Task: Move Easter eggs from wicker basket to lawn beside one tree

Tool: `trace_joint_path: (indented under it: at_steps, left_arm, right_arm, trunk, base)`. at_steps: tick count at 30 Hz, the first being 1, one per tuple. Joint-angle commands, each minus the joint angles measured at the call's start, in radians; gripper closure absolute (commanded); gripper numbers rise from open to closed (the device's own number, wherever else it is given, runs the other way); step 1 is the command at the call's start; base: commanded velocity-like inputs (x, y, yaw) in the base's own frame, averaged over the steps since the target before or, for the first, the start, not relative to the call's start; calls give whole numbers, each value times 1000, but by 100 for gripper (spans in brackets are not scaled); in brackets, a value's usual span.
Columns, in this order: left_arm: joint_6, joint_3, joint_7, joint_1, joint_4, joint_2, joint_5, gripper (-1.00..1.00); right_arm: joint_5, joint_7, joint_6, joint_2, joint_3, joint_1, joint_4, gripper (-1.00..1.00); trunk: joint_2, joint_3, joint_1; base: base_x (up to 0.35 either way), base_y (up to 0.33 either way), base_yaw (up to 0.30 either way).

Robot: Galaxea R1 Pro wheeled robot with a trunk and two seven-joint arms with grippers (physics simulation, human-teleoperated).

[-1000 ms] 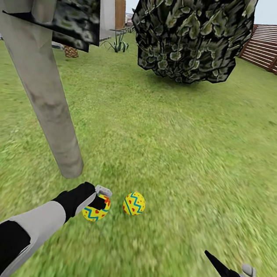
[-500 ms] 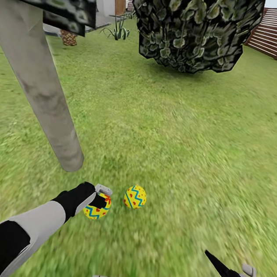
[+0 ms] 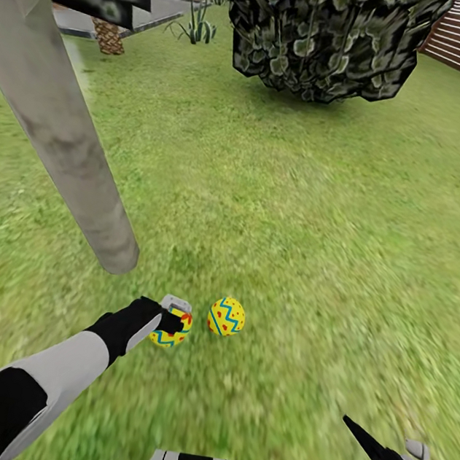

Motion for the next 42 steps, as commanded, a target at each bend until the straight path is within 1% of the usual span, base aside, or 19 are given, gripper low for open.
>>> trace_joint_path:
  at_steps: [1,22,26,34,37,42]
  left_arm:
    - [2,-7,3,-1,-3,1,8,100]
    - [-74,-13,3,-1,-7,4,6,100]
    - [-85,-13,3,-1,-7,4,6,100]
    - [-100,-13,4,-1,-7,4,6,100]
    - [-100,-13,4,-1,-7,4,6,100]
    - [-115,-14,4,-1,-8,4,6,100]
  right_arm:
    - [-7,-1,7,0,-1,0,-1,-100]
    - [-5,-2,6,-5,-2,0,16,-100]
    - [-5,-2,6,-5,-2,0,16,-100]
    - [-5,-2,6,-5,-2,0,18,-100]
    - [-5,-2,6,-5,-2,0,18,-100]
    - [-6,-2,6,-5,-2,0,18,-100]
  trunk:
    - [-1,-5,0]
    - [-5,-86,10]
    - [-5,-86,10]
    - [-7,-117,13]
    - [-7,-117,13]
    - [-8,-136,16]
  base:
    - [0,0,0]
    - [0,0,0]
    - [0,0,0]
    - [0,0,0]
    - [0,0,0]
    - [0,0,0]
